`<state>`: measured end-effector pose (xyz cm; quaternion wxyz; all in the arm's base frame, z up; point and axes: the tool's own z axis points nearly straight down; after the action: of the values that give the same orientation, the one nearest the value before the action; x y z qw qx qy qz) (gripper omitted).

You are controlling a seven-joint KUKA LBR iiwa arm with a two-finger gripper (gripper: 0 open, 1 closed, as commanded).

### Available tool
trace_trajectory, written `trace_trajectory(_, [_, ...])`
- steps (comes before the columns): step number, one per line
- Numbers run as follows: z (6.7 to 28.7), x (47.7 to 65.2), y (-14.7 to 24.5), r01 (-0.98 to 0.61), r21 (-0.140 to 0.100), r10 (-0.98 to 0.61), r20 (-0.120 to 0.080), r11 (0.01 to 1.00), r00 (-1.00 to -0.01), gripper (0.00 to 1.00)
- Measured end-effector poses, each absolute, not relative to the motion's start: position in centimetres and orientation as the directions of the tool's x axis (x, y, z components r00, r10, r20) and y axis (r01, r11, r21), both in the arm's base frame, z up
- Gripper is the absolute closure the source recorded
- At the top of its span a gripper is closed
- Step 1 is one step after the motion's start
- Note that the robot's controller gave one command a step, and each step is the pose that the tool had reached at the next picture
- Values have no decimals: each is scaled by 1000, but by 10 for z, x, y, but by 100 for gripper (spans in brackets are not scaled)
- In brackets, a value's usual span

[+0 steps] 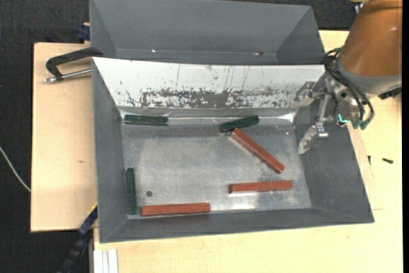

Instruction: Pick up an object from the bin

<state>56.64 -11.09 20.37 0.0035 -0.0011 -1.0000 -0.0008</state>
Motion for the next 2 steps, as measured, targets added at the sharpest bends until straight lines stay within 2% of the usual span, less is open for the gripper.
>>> trace_trajectory(1, [209, 568, -110, 1, 0, 1, -2, 1000, -1000, 0])
trace_trajectory(2, [159, 545, -97, 28, 0, 28, -8, 1000, -1000, 0])
